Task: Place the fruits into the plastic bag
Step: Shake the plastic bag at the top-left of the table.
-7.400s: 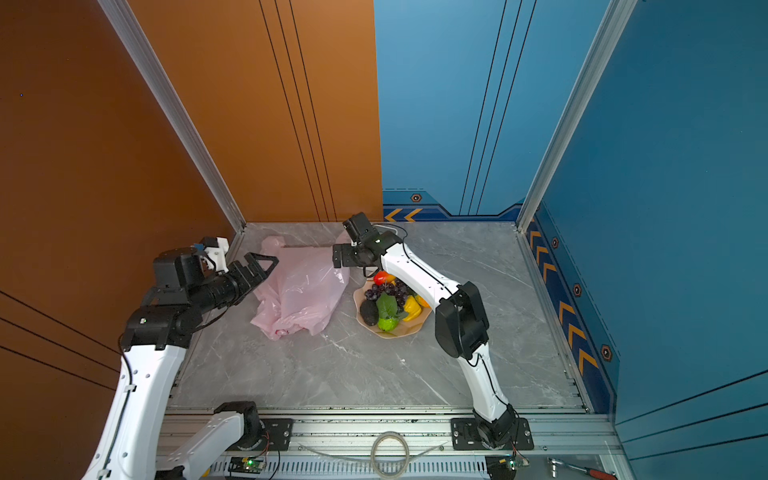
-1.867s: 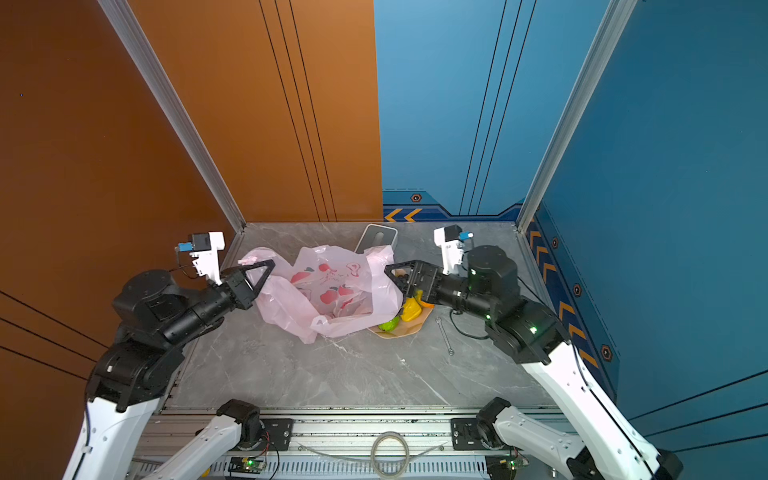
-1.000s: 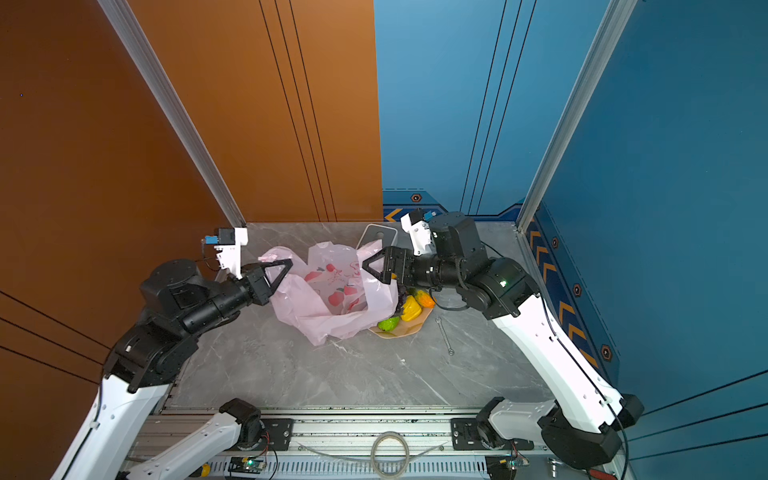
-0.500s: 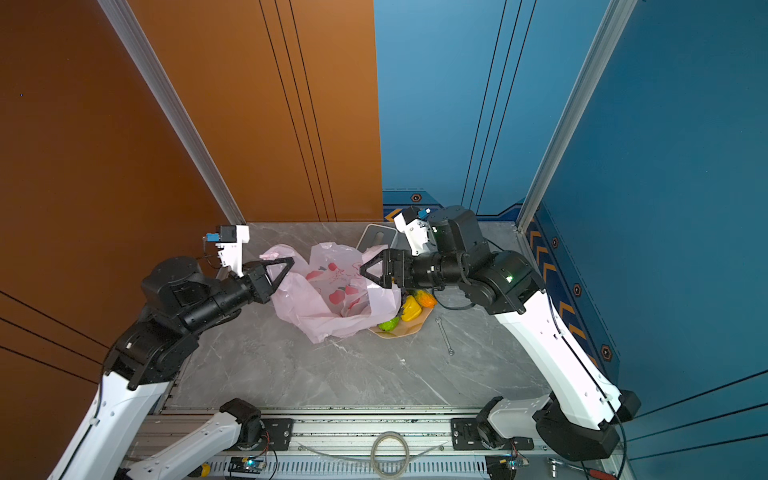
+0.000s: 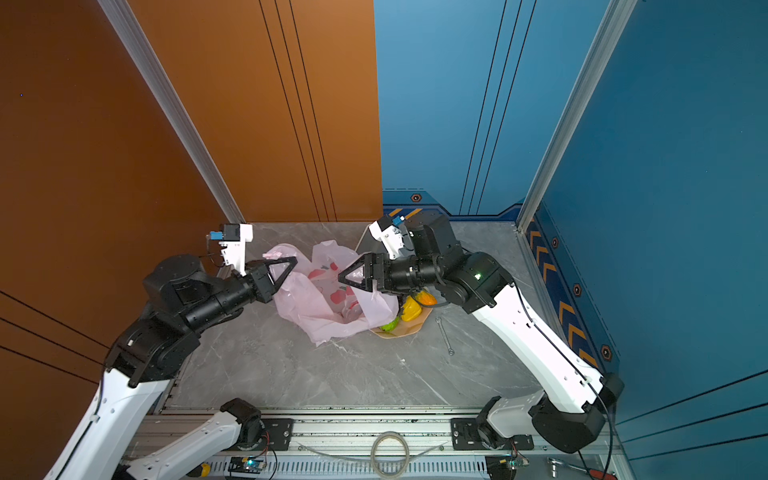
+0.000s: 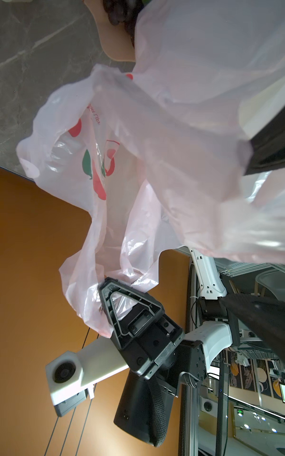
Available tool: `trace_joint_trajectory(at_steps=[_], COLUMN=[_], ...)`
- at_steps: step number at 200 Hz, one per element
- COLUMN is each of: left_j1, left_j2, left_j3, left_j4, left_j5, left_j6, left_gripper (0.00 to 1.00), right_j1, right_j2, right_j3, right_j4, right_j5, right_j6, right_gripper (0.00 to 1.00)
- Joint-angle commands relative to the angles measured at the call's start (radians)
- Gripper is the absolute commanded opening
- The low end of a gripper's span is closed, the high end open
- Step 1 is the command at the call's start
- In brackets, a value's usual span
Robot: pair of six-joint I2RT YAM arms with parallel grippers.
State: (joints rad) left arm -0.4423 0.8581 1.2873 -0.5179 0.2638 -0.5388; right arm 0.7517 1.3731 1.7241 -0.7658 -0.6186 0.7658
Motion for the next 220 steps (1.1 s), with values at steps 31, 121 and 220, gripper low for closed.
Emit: trace_joint_trajectory(at_steps=[31, 121, 220], left_j1=[-0.016, -0.021, 0.049], left_j2=[0.005, -0.043, 0.210], left_j3=[0.036, 0.160, 0.380], left_j4=[0.025, -0.220, -0.500], left_j5=[0.001, -0.318, -0.525], left_j6=[0.023, 0.071, 0.088], left_gripper=[0.00, 0.00, 0.00], right_j1=[-0.011, -0.105, -0.126], right_j2=[0.041, -0.094, 0.227], right_j3=[-0.027, -0.092, 0.165], right_j4=[0.121, 0.298, 0.287], right_j5=[-0.039, 0.133, 0.170], right_j6=[0.031, -0.034, -0.060], right_gripper=[0.59, 0.00, 0.00])
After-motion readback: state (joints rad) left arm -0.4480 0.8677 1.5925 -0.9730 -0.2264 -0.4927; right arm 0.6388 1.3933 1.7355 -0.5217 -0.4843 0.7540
